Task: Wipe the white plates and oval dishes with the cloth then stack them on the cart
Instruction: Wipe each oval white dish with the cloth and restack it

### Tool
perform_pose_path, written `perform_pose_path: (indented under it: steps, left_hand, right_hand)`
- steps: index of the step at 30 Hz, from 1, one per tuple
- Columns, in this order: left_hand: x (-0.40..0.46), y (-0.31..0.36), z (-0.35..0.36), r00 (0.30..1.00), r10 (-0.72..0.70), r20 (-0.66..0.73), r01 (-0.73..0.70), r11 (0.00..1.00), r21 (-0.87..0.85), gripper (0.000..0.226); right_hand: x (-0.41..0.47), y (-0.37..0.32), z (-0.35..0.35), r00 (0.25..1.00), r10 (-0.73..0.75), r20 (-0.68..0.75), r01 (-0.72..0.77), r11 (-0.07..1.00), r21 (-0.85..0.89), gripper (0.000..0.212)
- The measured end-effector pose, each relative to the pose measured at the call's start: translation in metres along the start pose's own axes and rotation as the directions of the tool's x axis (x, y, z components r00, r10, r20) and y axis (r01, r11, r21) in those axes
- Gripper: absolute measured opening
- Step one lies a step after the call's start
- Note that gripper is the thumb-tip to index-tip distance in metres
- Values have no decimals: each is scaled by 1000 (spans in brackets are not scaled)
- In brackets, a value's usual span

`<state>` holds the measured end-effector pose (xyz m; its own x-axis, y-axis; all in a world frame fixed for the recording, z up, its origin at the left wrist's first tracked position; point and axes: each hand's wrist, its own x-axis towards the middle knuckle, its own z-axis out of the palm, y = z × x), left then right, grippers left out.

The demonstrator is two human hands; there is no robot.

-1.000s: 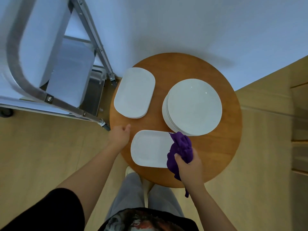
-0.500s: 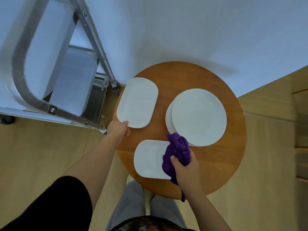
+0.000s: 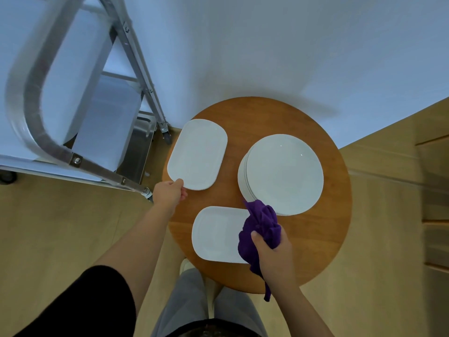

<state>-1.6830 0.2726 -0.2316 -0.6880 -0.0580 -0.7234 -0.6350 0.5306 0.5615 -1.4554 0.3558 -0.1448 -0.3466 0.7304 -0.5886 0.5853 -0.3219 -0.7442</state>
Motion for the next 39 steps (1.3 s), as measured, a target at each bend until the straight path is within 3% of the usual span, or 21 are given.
perform_pose_path:
  steps: [4,10,15,22,27,32,39]
  left_hand:
    - [-5,2,6,998,-69,-1,68,992,-108,25]
    - [-10,-4,17,997,-8,-72,6,1000,-26,34]
    - [-5,-6,20,992,-83,-100,81,996,-25,33]
    - [-2,1,23,986,-154,62,161,980,-118,16]
    - [-11,5,18,995,-49,87,68,972,-225,28]
    - [-42,11,-6,980,25,196,64,900,-432,22]
    - [-107,10,-55,882,186,432,-3,921,-390,19]
  right_hand:
    - [-5,6,-6,1000,10,-11,-10,1000,1,34]
    - [-8,10,-6,1000,11,-7,-11,1000,-2,38]
    - [-3,4,4,999,-17,44,17,1000,-2,35]
    - [13,-5,21,994,-21,105,19,1000,14,34]
    - [21,-9,23,994,-12,106,10,1000,20,35]
    - [22,-18,19,991,16,133,-29,995,95,23]
    - [19,-51,3,984,89,152,-136,935,329,24]
